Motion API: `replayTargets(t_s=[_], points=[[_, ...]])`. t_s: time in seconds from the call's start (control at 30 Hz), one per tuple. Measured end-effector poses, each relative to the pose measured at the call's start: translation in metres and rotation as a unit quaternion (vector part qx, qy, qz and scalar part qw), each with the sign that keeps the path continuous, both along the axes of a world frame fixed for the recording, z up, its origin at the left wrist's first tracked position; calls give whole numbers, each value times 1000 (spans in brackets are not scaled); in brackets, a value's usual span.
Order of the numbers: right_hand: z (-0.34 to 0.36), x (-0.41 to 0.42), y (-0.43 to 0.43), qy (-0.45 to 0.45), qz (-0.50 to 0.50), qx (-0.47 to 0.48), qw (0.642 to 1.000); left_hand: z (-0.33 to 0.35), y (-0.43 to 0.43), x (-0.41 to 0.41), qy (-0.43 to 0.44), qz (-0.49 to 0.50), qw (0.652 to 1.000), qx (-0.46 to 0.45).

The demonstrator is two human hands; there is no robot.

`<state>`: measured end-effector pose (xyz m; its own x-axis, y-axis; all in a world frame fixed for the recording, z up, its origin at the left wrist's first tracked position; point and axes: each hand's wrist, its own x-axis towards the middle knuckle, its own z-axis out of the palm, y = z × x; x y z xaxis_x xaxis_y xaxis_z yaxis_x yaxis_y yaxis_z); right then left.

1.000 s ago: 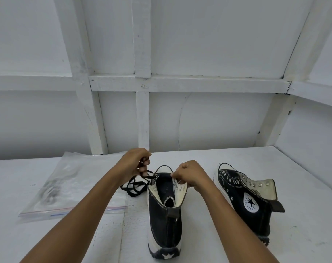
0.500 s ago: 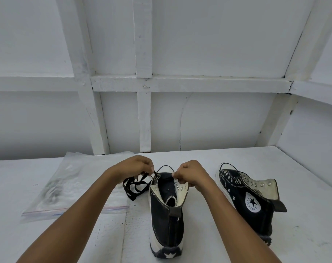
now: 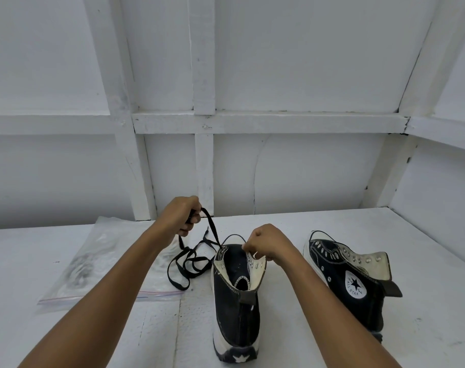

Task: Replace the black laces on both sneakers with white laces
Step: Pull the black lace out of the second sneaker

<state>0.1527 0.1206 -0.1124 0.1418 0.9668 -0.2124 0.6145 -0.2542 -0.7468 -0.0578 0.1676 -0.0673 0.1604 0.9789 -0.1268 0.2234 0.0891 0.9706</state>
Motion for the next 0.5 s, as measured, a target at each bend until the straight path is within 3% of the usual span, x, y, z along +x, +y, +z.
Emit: replayTargets(t_s=[0.07, 0.17, 0.27, 0.5], points=[[4, -4, 2, -22, 9, 40, 999, 8, -2, 0, 19, -15, 1000, 15], [16, -12, 1, 87, 27, 111, 990, 18, -6, -1, 30, -54, 997, 45], [29, -18, 0, 158, 104, 119, 975, 26, -9, -5, 41, -104, 991, 69], [39, -25, 0, 90, 165, 174, 966, 45, -18, -10, 54, -167, 979, 108]])
